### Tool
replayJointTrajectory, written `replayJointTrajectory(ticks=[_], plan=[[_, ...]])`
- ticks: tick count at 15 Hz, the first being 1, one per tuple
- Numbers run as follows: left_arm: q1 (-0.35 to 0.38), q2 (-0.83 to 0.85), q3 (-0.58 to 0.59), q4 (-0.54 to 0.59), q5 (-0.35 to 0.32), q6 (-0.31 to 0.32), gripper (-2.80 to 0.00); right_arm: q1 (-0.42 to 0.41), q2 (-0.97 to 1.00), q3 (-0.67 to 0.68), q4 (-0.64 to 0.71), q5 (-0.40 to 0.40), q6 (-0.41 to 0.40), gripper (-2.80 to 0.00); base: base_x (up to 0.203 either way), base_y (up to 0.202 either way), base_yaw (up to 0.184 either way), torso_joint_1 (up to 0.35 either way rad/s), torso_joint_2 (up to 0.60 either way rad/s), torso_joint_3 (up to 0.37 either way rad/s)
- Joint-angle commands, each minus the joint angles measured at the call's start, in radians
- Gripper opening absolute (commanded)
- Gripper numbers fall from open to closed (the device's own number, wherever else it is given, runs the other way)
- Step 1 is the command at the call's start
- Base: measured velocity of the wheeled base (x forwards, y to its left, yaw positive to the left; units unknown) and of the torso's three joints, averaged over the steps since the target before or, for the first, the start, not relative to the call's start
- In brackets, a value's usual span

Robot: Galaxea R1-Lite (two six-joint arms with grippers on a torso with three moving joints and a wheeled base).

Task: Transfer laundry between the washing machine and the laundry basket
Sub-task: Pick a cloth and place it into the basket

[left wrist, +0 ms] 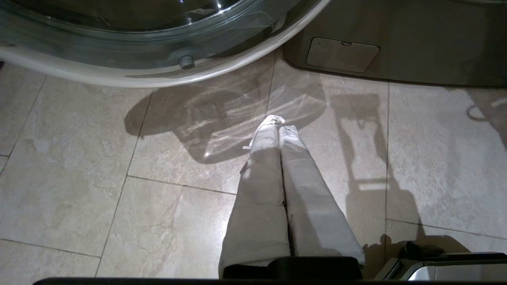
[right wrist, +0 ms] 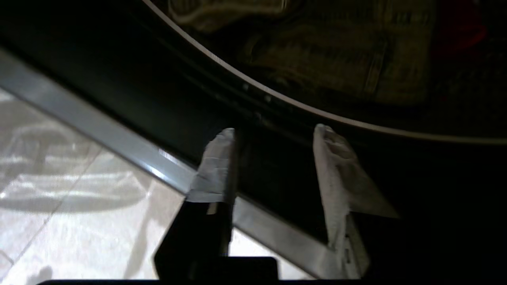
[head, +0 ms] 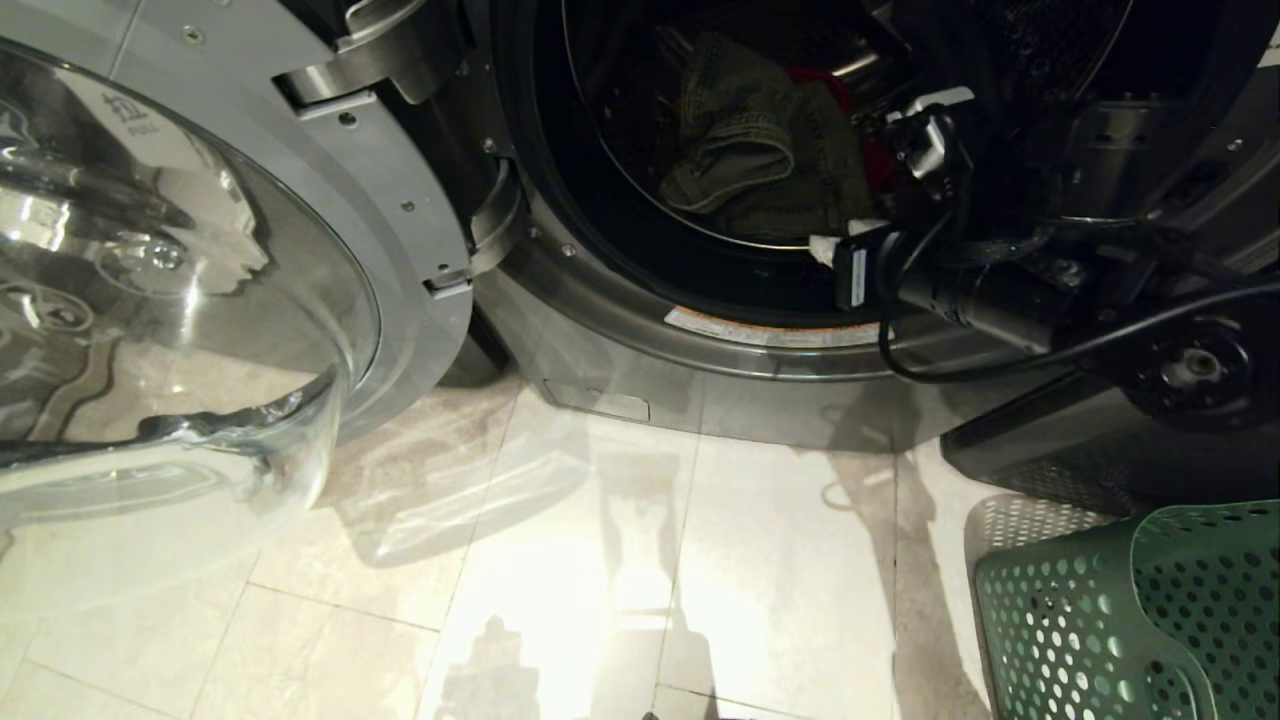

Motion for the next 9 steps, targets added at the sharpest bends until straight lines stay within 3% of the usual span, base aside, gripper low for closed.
replayJointTrajectory(ticks=[1,9], plan=[[0.001,0.001,0.04,-0.002,-0.005,0.002,-2.8,0.0,0.14,-0.165,0.0,-0.004,0.032,0.0,0.0,0.0,0.0,0.0,0.0,0.0],[0.0,0.001,0.04,-0.001,0.0,-0.004,-2.8,0.009,0.212,-0.36,0.001,0.042,0.086,0.0,0.0,0.0,0.0,0.0,0.0,0.0]])
